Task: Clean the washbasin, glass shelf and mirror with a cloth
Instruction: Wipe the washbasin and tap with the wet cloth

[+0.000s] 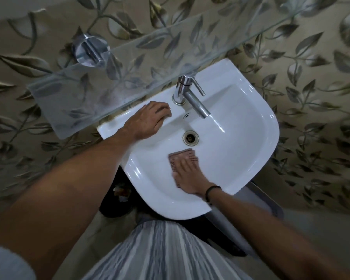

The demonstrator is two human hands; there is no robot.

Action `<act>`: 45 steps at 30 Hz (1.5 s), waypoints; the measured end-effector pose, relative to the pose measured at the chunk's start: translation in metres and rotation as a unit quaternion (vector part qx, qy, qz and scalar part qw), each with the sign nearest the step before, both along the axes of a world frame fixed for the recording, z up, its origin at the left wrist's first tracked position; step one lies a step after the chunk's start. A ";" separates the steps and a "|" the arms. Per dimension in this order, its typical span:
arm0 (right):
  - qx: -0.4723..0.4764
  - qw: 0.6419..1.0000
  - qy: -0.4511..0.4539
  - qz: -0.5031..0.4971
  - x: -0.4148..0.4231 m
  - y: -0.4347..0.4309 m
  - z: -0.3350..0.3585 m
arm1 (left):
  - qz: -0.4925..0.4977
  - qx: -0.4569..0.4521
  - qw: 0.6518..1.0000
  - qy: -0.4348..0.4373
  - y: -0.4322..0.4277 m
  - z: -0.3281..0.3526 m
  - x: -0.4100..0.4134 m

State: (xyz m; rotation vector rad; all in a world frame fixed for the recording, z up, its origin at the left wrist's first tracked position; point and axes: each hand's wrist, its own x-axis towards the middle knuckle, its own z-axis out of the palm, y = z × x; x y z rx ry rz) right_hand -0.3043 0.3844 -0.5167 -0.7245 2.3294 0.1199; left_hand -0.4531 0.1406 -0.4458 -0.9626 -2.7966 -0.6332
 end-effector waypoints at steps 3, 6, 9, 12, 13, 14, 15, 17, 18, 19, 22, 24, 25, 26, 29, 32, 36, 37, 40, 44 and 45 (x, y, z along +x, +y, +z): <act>-0.095 0.995 -0.018 -0.017 0.017 -0.049 0.037 | 0.000 -0.003 1.000 0.003 -0.002 0.000 0.000; -0.112 0.991 -0.063 0.036 0.025 -0.044 0.070 | 0.001 -0.001 1.000 0.006 -0.001 0.001 0.002; -0.139 0.975 -0.118 0.130 0.023 0.013 0.062 | 0.001 0.006 1.000 0.005 -0.001 0.000 0.001; -0.060 0.972 -0.172 0.150 -0.013 0.063 0.083 | -0.004 0.008 1.000 0.004 -0.001 -0.002 0.001; -0.037 0.979 -0.144 0.141 -0.026 0.077 0.088 | -0.005 0.008 1.000 0.003 -0.001 -0.002 0.002; 0.006 0.985 -0.110 0.133 -0.038 0.089 0.093 | -0.004 0.008 1.000 0.005 0.000 -0.002 0.002; 0.064 0.987 -0.116 0.089 -0.051 0.100 0.095 | -0.003 0.009 1.000 0.008 0.000 -0.001 0.001; 0.121 0.989 -0.083 0.016 -0.061 0.107 0.086 | 0.002 0.013 1.000 0.008 0.000 -0.001 0.002; 0.121 0.991 -0.062 -0.015 -0.061 0.103 0.081 | 0.004 0.015 1.000 0.006 0.000 -0.001 0.002; 0.113 0.991 -0.053 -0.040 -0.057 0.095 0.073 | 0.004 0.014 1.000 0.005 0.000 -0.001 0.003; 0.112 0.993 -0.020 -0.027 -0.032 0.056 0.045 | 0.000 0.006 1.000 0.009 0.001 -0.001 0.001; 0.087 0.996 -0.017 -0.006 -0.007 0.023 0.029 | 0.001 0.000 1.000 0.011 0.002 -0.002 0.001; 0.073 0.996 -0.021 0.054 0.004 0.005 0.029 | 0.002 -0.001 1.000 0.013 0.001 -0.003 0.001; 0.056 0.994 -0.015 0.093 0.012 -0.008 0.030 | 0.004 -0.002 1.000 0.014 0.000 -0.003 0.001; 0.019 0.991 -0.079 0.102 0.023 -0.010 0.057 | 0.000 -0.004 1.000 0.011 0.001 -0.002 0.002; 0.016 0.976 -0.194 0.098 0.018 0.012 0.090 | 0.007 0.000 1.000 0.008 0.000 -0.002 0.003; 0.030 0.974 -0.119 0.190 -0.008 0.062 0.125 | 0.001 0.018 1.000 0.008 -0.002 -0.003 0.002; 0.060 0.974 -0.108 0.193 -0.019 0.076 0.130 | 0.002 0.019 1.000 0.010 -0.002 -0.004 0.002; 0.128 0.989 -0.050 0.046 -0.061 0.126 0.115 | -0.002 0.007 1.000 0.028 -0.002 -0.006 0.002; 0.182 0.975 0.039 -0.119 -0.086 0.139 0.095 | -0.003 0.002 0.999 0.046 -0.002 -0.010 0.002; 0.176 0.975 0.039 -0.129 -0.082 0.132 0.091 | -0.005 -0.001 0.999 0.048 -0.002 -0.010 0.002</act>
